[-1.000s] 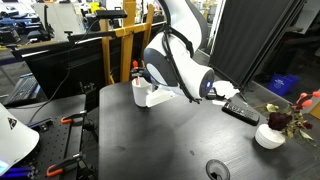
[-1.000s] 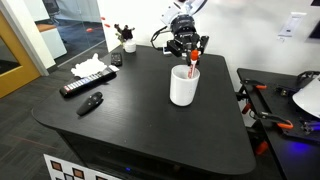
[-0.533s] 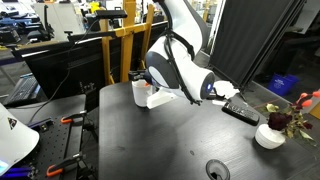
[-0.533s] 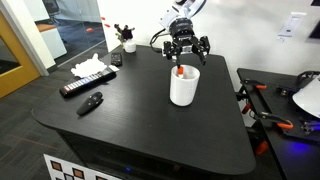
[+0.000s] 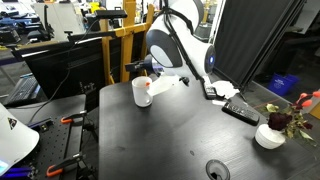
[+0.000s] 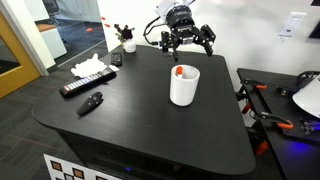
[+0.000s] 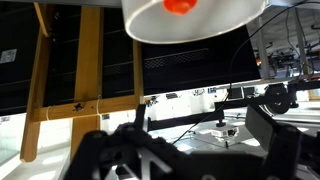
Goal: Put the marker in the cup
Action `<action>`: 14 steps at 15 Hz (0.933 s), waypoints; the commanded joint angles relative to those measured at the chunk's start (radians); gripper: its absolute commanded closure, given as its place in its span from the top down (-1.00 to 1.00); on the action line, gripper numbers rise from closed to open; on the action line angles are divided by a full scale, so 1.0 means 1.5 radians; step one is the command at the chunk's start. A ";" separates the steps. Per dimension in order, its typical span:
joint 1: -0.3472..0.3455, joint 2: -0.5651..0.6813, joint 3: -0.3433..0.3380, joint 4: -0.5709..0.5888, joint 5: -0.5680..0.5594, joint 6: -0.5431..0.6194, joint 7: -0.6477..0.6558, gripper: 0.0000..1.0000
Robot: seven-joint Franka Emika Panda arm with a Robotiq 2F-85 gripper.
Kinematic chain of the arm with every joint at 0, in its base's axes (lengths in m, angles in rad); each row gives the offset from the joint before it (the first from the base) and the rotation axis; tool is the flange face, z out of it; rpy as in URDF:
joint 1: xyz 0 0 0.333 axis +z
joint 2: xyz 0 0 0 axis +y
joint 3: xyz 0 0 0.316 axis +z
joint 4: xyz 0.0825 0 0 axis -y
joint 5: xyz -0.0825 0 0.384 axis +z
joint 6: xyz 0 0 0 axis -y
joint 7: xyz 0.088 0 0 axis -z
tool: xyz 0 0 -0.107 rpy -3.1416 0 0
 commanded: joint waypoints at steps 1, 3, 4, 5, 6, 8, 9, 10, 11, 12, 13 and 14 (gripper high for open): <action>0.019 -0.095 -0.001 -0.039 -0.029 0.020 0.064 1.00; 0.029 -0.147 -0.003 -0.054 -0.035 0.038 0.118 1.00; 0.030 -0.168 -0.003 -0.059 -0.024 0.040 0.157 1.00; 0.034 -0.190 -0.002 -0.062 -0.030 0.049 0.185 1.00; 0.037 -0.211 -0.001 -0.066 -0.032 0.059 0.218 1.00; 0.043 -0.254 -0.001 -0.076 -0.036 0.091 0.304 1.00; 0.046 -0.273 0.000 -0.079 -0.041 0.103 0.345 1.00; 0.048 -0.289 0.001 -0.081 -0.049 0.116 0.386 1.00; 0.051 -0.303 0.003 -0.083 -0.059 0.129 0.426 1.00; 0.052 -0.315 0.004 -0.084 -0.071 0.140 0.465 1.00; 0.054 -0.326 0.006 -0.086 -0.085 0.150 0.504 1.00; 0.055 -0.335 0.007 -0.086 -0.101 0.153 0.540 1.00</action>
